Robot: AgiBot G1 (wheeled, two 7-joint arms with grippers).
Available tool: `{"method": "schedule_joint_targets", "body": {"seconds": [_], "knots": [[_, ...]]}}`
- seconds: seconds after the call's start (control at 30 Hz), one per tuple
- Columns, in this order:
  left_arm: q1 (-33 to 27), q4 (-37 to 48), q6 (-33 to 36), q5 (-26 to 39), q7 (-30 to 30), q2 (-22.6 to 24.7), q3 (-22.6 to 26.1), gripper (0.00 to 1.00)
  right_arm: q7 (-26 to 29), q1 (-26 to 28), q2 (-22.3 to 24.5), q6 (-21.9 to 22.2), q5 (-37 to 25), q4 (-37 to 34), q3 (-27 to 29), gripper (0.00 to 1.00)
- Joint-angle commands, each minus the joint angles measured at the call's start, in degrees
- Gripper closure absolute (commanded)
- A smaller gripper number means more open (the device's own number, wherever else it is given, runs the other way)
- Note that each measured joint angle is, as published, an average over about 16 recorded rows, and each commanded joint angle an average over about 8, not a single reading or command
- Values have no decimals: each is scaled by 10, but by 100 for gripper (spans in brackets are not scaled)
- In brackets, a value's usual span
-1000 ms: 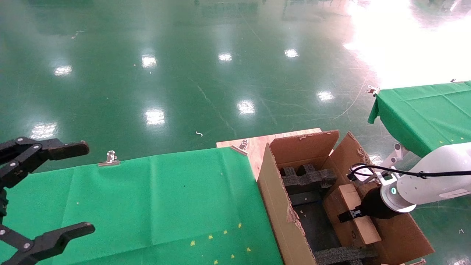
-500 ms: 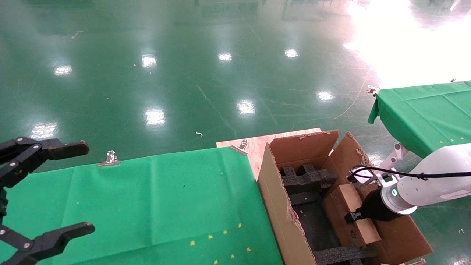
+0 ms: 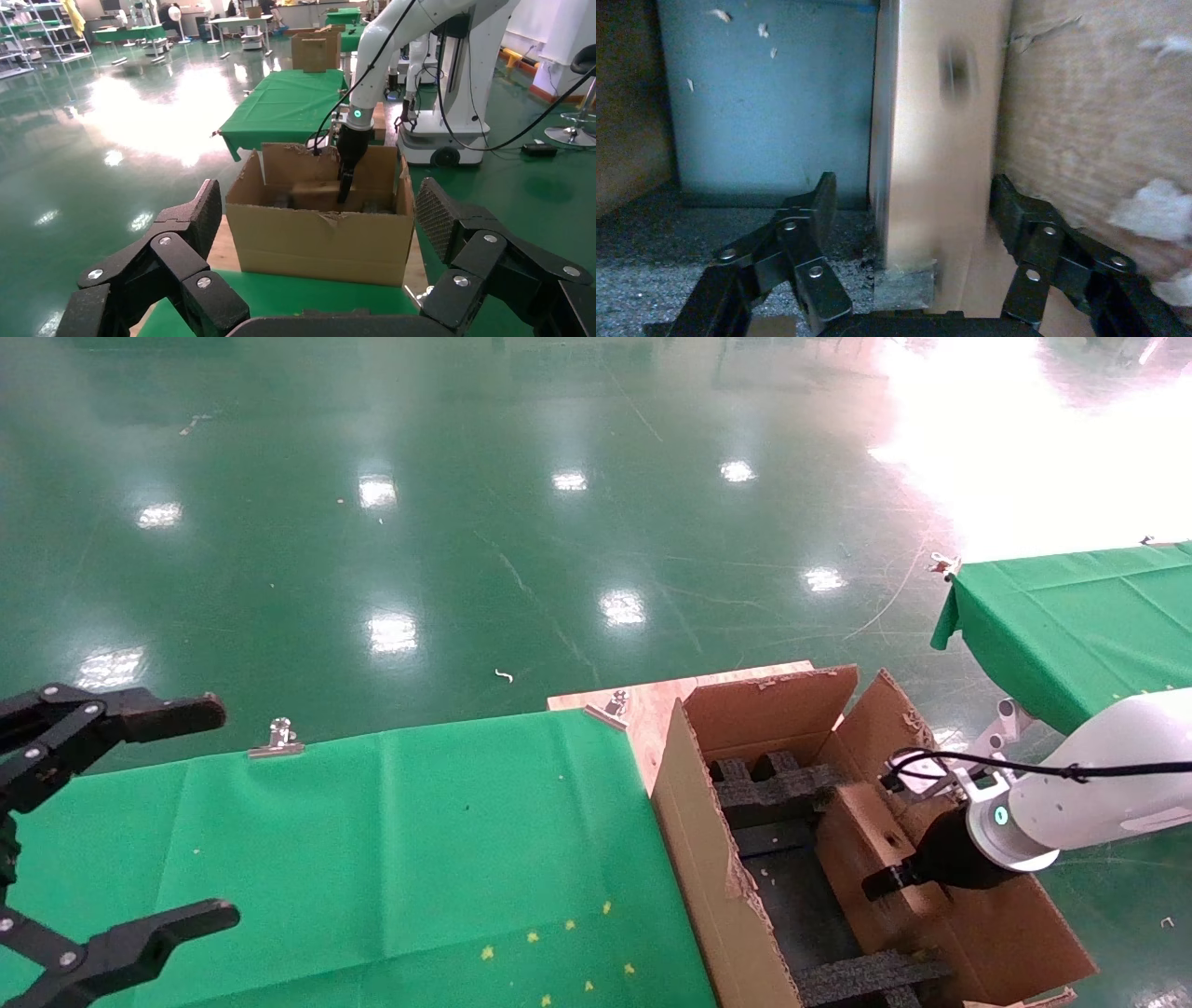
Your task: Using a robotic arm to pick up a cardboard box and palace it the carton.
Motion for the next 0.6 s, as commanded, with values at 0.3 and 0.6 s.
{"method": "schedule_joint_targets", "body": {"seconds": [0.3,0.6], "knots": [[0,0,0,0,0,0,0,0,7,37,9,0,-7,16,4,0],[0,0,0,0,0,0,0,0,-6,133,23,6,-11,73,36,0]]}}
